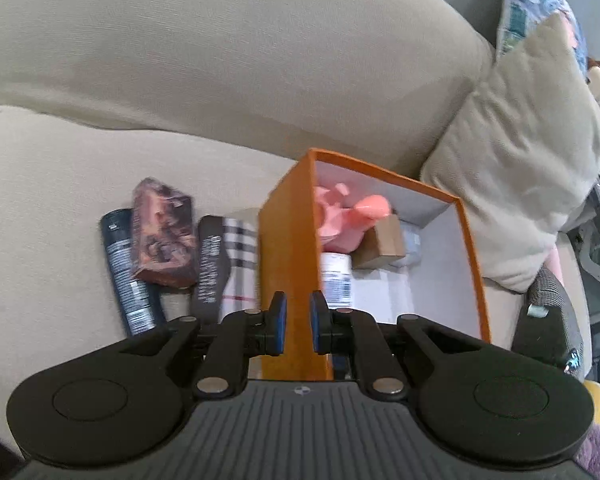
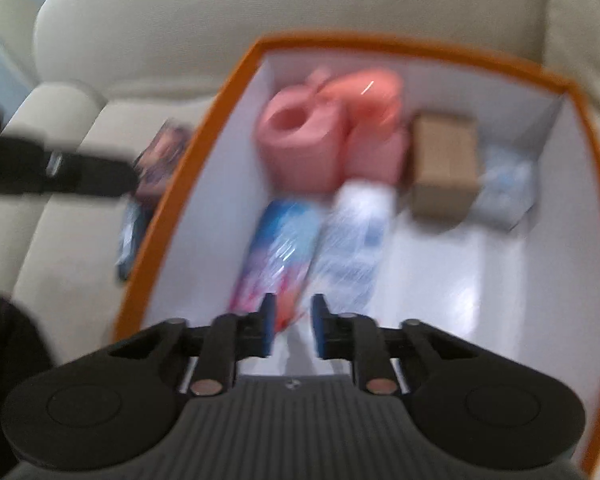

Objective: Organize rigid objects
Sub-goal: 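Move both tools out of the box toward the dark can and card box, then grasp the photo-card box upright with the right tool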

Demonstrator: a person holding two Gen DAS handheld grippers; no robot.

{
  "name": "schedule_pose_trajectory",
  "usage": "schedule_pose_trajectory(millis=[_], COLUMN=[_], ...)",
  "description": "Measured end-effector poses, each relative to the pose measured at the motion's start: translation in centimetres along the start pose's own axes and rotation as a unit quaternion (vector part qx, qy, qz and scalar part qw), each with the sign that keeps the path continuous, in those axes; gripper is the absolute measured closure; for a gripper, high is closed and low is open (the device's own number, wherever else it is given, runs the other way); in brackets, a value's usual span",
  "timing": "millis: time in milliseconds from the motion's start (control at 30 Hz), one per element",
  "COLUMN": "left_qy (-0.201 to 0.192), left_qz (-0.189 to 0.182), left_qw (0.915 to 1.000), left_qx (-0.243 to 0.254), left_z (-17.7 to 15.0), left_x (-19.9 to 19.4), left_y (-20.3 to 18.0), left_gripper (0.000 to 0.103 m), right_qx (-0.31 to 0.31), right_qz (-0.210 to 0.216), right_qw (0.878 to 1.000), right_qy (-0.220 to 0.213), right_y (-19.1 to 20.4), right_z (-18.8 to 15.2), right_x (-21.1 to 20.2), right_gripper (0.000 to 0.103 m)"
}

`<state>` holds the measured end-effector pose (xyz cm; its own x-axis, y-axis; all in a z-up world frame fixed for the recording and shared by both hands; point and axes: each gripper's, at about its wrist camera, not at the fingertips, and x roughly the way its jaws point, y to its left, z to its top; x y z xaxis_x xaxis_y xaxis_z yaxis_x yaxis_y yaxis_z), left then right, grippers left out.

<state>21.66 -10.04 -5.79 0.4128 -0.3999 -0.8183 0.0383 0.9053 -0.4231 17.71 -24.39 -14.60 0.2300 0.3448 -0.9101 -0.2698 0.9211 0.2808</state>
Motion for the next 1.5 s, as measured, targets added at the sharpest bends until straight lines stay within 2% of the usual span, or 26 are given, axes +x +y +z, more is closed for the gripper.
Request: schedule_pose_trajectory(millis=[200, 333, 667, 833, 933, 1067, 1167, 1300, 1433, 1500], left_qy=[-0.002, -0.003, -0.016, -0.037, -0.046, -0.063, -0.067, -0.071, -0.065, -0.059], left_qz=[0.017, 0.029, 0.045, 0.054, 0.048, 0.043, 0.039, 0.038, 0.045, 0.047], left_qw=[0.9997, 0.9993, 0.9988, 0.9978, 0.9978, 0.9971, 0.9969, 0.9959, 0.9936, 0.9922], left_qx=[-0.016, -0.022, -0.013, 0.003, 0.004, 0.004, -0.01, -0.04, -0.08, -0.099], left_z=[-0.8, -1.1, -1.6, -2.2, -2.7, -3.2, -3.3, -3.1, -2.7, -2.4], left_x=[-0.8, -1.0, -1.9, -3.4, -4.6, -6.0, -6.4, -6.0, -4.9, -4.2], left_y=[2.2, 3.6, 4.9, 5.5, 6.3, 7.0, 7.9, 9.6, 11.9, 13.2], left_gripper=[0.09, 0.09, 0.089, 0.084, 0.083, 0.083, 0.083, 0.074, 0.07, 0.07], right_qx=[-0.018, -0.017, 0.002, 0.014, 0.033, 0.06, 0.067, 0.05, 0.024, 0.015], right_qz=[-0.005, -0.029, -0.03, -0.049, -0.051, -0.035, -0.02, -0.011, -0.019, -0.031], right_qw=[0.998, 0.998, 0.999, 0.999, 0.996, 0.989, 0.984, 0.986, 0.99, 0.992], right_qy=[0.053, 0.044, 0.037, -0.011, -0.061, -0.133, -0.164, -0.16, -0.139, -0.124], right_y=[1.4, 1.6, 1.1, 1.2, 1.8, 3.4, 6.2, 9.6, 12.5, 13.3], right_z=[-0.2, 0.5, 0.4, 0.5, 0.2, 0.0, 0.7, 1.3, 2.3, 3.0], right_x=[2.7, 3.5, 3.0, -0.1, -3.2, -7.6, -8.9, -7.6, -4.5, -2.8], right_gripper=[0.09, 0.092, 0.092, 0.087, 0.074, 0.073, 0.072, 0.065, 0.057, 0.056])
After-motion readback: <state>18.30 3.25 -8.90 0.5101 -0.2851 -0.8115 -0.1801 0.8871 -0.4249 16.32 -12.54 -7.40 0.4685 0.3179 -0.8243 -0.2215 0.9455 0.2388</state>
